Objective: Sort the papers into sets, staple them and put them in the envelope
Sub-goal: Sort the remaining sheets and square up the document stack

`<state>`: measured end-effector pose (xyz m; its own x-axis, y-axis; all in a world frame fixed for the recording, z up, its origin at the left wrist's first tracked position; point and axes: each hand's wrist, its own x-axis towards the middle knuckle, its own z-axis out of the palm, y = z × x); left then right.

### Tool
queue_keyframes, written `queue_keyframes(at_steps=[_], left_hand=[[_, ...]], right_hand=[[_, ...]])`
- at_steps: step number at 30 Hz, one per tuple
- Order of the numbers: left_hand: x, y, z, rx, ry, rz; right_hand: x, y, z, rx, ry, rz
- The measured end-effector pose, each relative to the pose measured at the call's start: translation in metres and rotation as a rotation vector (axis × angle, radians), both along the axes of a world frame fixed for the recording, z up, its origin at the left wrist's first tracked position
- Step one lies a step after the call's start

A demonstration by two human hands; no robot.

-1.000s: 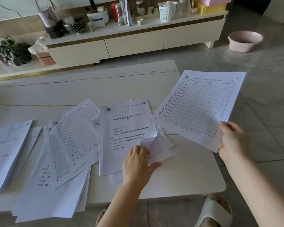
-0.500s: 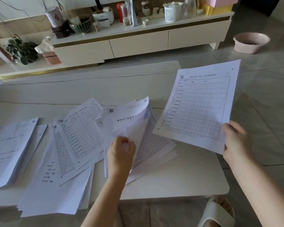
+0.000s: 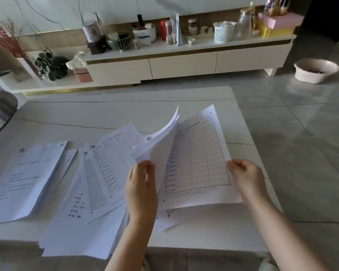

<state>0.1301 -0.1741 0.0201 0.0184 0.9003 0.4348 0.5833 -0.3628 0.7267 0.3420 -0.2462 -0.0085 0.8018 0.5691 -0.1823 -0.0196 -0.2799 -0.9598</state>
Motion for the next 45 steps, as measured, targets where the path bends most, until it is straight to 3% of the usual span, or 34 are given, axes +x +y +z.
queue_keyframes(at_steps=[9,14,22,27,29,30,32,34,39,42,45], left_hand=[[-0.01,0.003,-0.017,-0.144,0.003,-0.08],[-0.003,-0.003,-0.027,-0.127,0.164,-0.313],[0.008,-0.012,-0.037,-0.314,0.271,-0.537],[0.017,-0.015,-0.035,-0.291,0.43,-0.463],[0.019,-0.011,-0.036,-0.259,0.342,-0.345],[0.019,-0.01,-0.035,-0.257,0.296,-0.296],[0.019,-0.007,-0.032,-0.272,0.216,-0.26],[0.017,-0.005,-0.029,-0.253,0.134,-0.27],[0.014,0.004,-0.041,-0.003,0.165,-0.297],[0.016,0.005,-0.046,-0.026,0.202,-0.278],[0.018,0.003,-0.044,-0.022,0.239,-0.316]], right_hand=[[-0.027,0.024,-0.013,-0.141,0.109,0.231],[-0.02,0.034,-0.01,-0.16,0.149,0.409],[-0.014,0.047,-0.024,-0.155,0.31,0.202],[-0.013,0.045,-0.015,-0.07,0.45,0.243],[-0.005,0.041,-0.01,-0.053,0.364,0.225],[0.002,0.037,-0.01,-0.104,0.227,0.218],[0.015,0.029,-0.013,-0.331,-0.144,0.267],[0.021,0.022,-0.016,-0.503,-0.352,0.328],[0.016,0.016,-0.021,-0.609,-0.317,0.456],[0.016,0.016,-0.017,-0.638,-0.304,0.495],[0.015,0.015,-0.007,-0.535,-0.296,0.506]])
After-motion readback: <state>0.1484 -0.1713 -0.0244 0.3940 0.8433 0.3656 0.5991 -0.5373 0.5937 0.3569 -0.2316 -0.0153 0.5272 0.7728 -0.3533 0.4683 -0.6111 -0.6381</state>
